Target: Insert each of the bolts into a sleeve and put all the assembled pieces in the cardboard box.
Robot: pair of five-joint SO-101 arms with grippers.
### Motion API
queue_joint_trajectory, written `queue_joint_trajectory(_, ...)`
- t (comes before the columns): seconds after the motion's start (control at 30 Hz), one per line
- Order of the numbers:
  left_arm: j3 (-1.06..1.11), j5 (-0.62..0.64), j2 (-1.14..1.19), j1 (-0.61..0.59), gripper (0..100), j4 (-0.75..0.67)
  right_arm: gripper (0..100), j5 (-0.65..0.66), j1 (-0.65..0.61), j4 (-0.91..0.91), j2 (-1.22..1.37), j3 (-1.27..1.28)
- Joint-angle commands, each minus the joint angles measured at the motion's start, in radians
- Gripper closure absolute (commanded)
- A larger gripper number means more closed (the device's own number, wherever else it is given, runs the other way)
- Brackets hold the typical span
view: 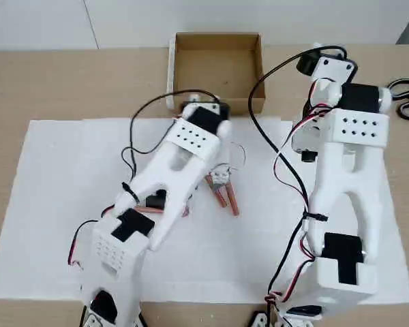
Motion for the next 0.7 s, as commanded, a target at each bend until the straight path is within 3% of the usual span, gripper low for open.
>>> queue_joint_trajectory(0.0, -0.035, 0.097, -0.005, -0.031, 89, -0.002, 99.5, 0.005, 0.004, 0.008, -0.054, -0.015)
queue_joint_trajectory(0.3, -0.035, 0.104, -0.003, -0.026, 89, -0.055, 99.5, 0.002, 0.002, 0.01, -0.054, -0.015)
queue_joint_trajectory(0.67, -0.03, 0.241, 0.0, -0.028, 89, -0.132, 99.5, 0.0, 0.002, 0.01, -0.054, -0.015)
